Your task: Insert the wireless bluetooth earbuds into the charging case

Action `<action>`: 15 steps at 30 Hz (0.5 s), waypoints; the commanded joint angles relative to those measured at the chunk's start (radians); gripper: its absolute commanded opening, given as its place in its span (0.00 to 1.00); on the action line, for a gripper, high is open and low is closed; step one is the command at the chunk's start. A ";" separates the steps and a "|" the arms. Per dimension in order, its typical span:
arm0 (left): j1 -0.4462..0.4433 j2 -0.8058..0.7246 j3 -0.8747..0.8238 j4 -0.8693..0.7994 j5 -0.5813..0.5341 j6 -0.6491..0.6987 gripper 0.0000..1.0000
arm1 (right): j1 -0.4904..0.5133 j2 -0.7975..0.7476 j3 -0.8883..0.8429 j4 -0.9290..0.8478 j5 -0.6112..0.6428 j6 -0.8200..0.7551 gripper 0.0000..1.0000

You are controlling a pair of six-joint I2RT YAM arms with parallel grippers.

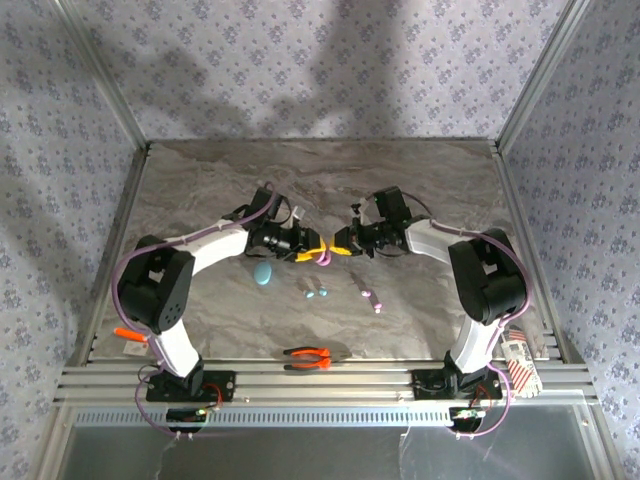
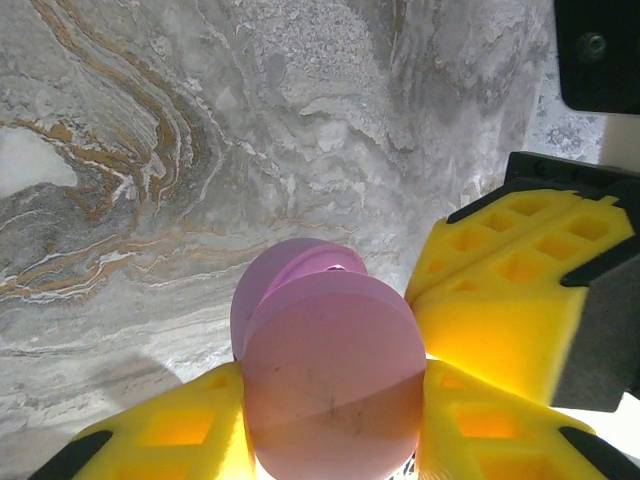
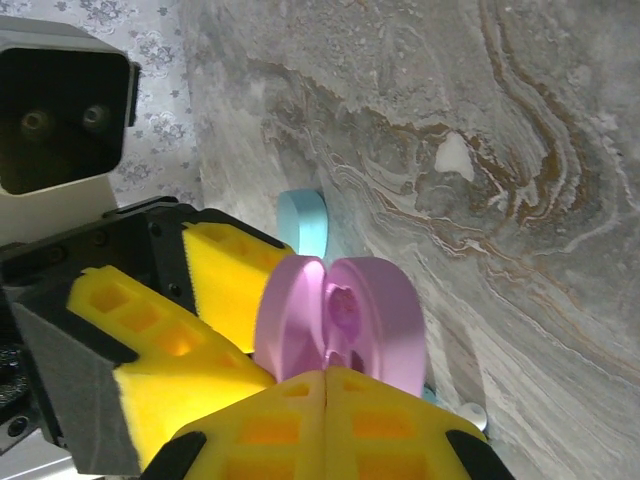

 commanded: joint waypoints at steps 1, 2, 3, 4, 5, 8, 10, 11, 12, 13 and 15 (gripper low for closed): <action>-0.009 0.020 0.043 0.030 0.010 -0.008 0.35 | 0.011 0.033 0.025 0.006 -0.025 0.014 0.00; -0.010 0.023 0.045 0.034 0.010 -0.010 0.35 | 0.011 0.040 0.024 0.011 -0.026 0.015 0.00; -0.012 0.028 0.046 0.039 0.013 -0.012 0.35 | 0.010 0.046 0.023 0.017 -0.029 0.018 0.00; -0.015 0.032 0.048 0.044 0.016 -0.016 0.35 | 0.011 0.055 0.021 0.022 -0.030 0.020 0.00; -0.017 0.035 0.049 0.052 0.018 -0.020 0.35 | 0.010 0.061 0.020 0.026 -0.032 0.022 0.00; -0.024 0.049 0.049 0.079 0.024 -0.033 0.35 | 0.010 0.077 0.014 0.043 -0.038 0.029 0.00; -0.027 0.058 0.047 0.106 0.030 -0.047 0.35 | 0.007 0.085 0.011 0.047 -0.039 0.029 0.00; -0.028 0.062 0.045 0.118 0.032 -0.052 0.35 | 0.005 0.088 0.009 0.049 -0.040 0.029 0.00; -0.030 0.066 0.044 0.134 0.034 -0.057 0.36 | 0.002 0.091 0.007 0.051 -0.040 0.029 0.00; -0.032 0.072 0.043 0.149 0.036 -0.062 0.36 | -0.001 0.094 0.004 0.052 -0.040 0.029 0.00; -0.035 0.084 0.041 0.175 0.041 -0.072 0.36 | -0.012 0.101 -0.005 0.059 -0.038 0.031 0.00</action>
